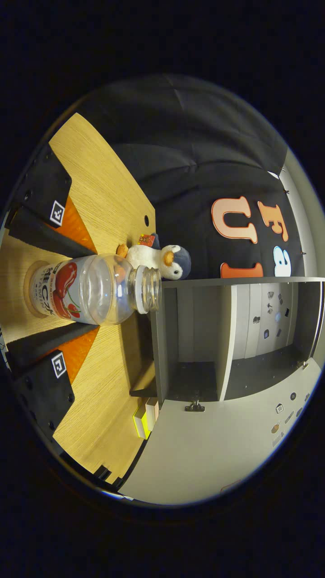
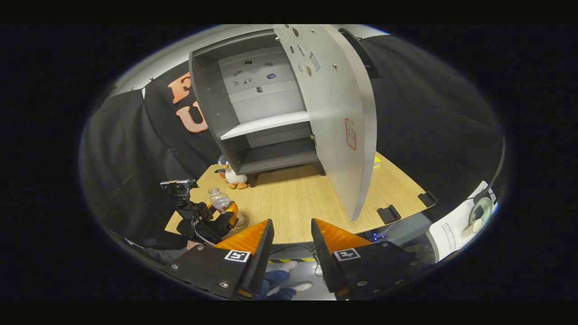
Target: Open the cabinet door with the right hand, grasp the bottle in the cabinet with the left hand and place it on the coaster, then close the cabinet door with the right hand.
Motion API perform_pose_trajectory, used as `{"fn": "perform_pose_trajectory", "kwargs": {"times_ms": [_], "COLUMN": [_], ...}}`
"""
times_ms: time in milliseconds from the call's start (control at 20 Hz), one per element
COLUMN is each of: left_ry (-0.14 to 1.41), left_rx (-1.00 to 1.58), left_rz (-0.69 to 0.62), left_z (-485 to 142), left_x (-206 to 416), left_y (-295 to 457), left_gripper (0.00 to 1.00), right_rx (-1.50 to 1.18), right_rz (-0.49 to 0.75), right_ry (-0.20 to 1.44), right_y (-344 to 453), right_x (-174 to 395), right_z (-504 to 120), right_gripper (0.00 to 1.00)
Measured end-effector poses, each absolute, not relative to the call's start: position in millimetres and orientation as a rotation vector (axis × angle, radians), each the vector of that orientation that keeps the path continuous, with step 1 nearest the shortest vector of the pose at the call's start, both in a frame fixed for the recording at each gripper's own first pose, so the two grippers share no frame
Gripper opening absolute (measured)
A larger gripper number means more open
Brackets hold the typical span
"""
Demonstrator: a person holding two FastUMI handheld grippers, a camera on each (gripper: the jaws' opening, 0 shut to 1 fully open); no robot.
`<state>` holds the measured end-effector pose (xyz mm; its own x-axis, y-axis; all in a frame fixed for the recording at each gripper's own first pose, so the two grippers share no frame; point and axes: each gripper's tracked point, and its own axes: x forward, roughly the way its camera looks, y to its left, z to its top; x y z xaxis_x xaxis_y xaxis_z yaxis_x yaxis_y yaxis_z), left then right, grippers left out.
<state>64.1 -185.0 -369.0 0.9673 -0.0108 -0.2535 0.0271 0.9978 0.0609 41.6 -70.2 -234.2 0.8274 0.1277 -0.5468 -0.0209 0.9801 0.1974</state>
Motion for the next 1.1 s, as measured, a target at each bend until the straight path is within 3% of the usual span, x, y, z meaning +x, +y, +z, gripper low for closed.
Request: {"fn": "perform_pose_trajectory", "kwargs": {"times_ms": [50, 150, 700, 750, 800, 1100], "left_ry": [0.257, 0.259, 0.230, 0.223, 0.217, 0.178], "left_rx": [0.065, 0.078, 0.108, 0.106, 0.110, 0.129], "left_rz": [-0.017, -0.017, -0.027, -0.031, -0.029, -0.019], "left_z": [-370, -370, -352, -348, -344, -313], "left_x": [63, 59, 52, 52, 51, 51], "left_y": [-185, -186, -186, -185, -184, -177], "left_gripper": [0.86, 0.86, 0.91, 0.91, 0.90, 0.96], "right_rx": [0.189, 0.194, 0.211, 0.217, 0.222, 0.238], "right_rz": [0.080, 0.080, 0.065, 0.066, 0.068, 0.086], "right_ry": [0.595, 0.593, 0.579, 0.575, 0.573, 0.545], "right_y": [-70, -69, -69, -68, -66, -58], "right_x": [41, 40, 29, 28, 27, 26], "right_z": [-236, -237, -232, -230, -229, -220], "right_gripper": [0.48, 0.53, 0.53, 0.58, 0.53, 0.53]}}
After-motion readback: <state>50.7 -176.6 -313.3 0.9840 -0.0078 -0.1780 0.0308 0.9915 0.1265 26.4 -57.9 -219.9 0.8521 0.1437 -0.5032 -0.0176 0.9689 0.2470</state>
